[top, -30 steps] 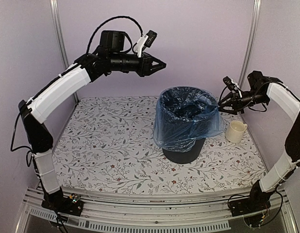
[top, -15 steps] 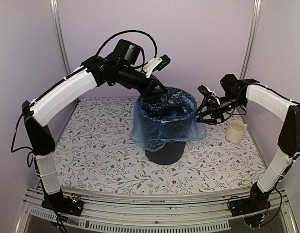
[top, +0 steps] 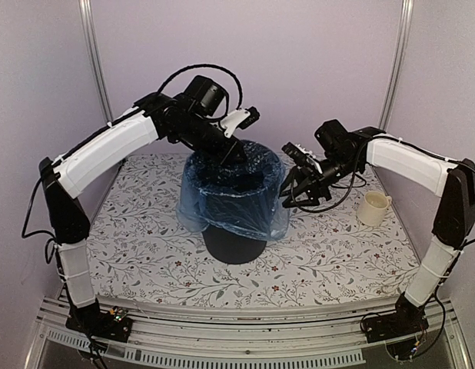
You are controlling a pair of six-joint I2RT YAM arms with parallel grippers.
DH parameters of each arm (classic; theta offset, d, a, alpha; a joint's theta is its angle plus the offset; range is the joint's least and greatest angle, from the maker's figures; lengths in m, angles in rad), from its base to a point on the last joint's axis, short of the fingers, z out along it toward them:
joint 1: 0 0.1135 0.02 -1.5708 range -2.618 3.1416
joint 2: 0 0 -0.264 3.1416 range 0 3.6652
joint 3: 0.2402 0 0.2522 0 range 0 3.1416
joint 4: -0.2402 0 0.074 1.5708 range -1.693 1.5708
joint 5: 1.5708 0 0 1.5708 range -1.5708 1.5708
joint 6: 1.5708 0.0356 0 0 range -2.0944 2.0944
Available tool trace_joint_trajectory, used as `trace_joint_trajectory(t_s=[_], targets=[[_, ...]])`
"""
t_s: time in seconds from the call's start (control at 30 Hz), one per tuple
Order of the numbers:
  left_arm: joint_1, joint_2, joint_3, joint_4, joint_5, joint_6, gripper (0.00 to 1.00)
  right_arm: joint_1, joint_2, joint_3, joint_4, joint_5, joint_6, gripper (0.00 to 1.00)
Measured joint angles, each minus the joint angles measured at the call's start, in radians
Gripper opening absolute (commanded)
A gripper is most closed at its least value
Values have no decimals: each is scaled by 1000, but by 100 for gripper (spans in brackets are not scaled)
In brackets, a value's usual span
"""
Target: Put the trash bags into the trash bin
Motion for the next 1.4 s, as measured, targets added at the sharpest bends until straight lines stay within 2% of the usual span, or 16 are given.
trace_joint_trajectory(t_s=[0.17, 0.37, 0.53, 0.93, 1.4], targets=[[20, 65, -36, -9, 29, -4, 0, -26, -26, -15, -31, 2, -18, 48], [2, 75, -132, -63, 56, -3, 0, -193, -57, 32, -129, -30, -76, 46], [-35, 73, -164, -76, 58, -4, 0, -275, -42, 64, -46, -28, -4, 46], [-66, 42, -244, -118, 53, -17, 0, -269, 145, 133, 167, 45, 295, 44], [-64, 275, -220, -128, 60, 8, 0, -204, 150, 102, 209, 67, 327, 43]])
